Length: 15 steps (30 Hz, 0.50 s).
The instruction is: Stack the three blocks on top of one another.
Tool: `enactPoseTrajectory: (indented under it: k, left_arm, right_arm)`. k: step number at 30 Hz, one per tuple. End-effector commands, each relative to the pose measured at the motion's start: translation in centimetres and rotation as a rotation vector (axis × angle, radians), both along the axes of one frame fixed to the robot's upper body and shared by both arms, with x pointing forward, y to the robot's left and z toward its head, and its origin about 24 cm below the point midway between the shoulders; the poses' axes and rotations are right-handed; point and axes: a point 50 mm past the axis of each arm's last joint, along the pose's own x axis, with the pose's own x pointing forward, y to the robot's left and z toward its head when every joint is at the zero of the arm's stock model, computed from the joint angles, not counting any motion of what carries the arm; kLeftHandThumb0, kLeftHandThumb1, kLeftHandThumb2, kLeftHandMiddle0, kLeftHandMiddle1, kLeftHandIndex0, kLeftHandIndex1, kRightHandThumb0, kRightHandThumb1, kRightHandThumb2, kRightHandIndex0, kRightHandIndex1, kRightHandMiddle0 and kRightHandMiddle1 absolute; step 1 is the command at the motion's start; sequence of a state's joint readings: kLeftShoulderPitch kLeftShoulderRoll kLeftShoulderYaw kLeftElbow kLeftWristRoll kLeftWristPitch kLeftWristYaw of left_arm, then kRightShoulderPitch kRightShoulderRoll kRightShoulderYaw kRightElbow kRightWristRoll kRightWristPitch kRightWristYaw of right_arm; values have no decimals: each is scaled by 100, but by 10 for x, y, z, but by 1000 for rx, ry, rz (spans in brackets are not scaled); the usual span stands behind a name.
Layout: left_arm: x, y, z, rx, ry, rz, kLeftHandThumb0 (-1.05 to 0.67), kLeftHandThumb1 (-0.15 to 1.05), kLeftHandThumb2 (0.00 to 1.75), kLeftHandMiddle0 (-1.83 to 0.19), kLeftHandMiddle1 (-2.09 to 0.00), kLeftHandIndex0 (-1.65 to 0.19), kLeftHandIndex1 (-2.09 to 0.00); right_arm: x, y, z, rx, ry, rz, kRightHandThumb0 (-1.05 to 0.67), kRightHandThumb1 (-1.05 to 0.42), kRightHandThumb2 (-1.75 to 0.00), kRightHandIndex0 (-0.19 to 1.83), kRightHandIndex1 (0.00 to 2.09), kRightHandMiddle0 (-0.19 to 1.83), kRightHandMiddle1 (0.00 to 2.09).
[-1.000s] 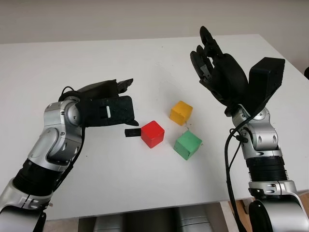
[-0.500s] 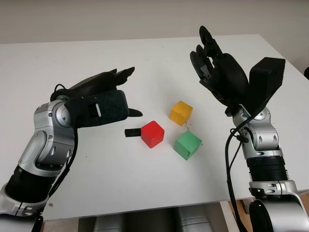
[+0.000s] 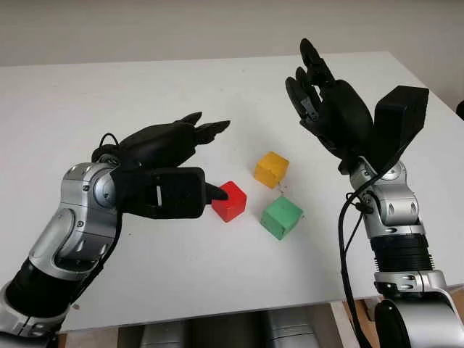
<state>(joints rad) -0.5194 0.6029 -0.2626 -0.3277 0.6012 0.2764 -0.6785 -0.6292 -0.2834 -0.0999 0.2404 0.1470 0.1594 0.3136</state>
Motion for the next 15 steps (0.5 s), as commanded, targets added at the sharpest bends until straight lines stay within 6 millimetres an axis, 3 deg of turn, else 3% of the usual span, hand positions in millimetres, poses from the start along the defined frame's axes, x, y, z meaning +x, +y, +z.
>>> enactPoseTrajectory:
  k: [1, 5, 15]
  left_arm:
    - [-1, -2, -4, 45, 2, -19, -97, 101, 5, 17, -4, -14, -9]
    - [-5, -9, -11, 104, -7, -40, -104, 103, 7, 16, -6, -16, -8]
    - [-17, -26, -34, 257, -186, 44, -101, 105, 36, 8, -6, -23, -11]
  right_arm:
    - [0, -1, 8, -11, -31, -8, -59, -105, -45, -19, 2, -13, 5]
    - [0, -1, 7, 2, -34, -6, -58, -105, -44, -19, 2, -13, 5]
    - [-1, 0, 6, 9, -28, -10, -58, -105, -43, -19, 3, -14, 5]
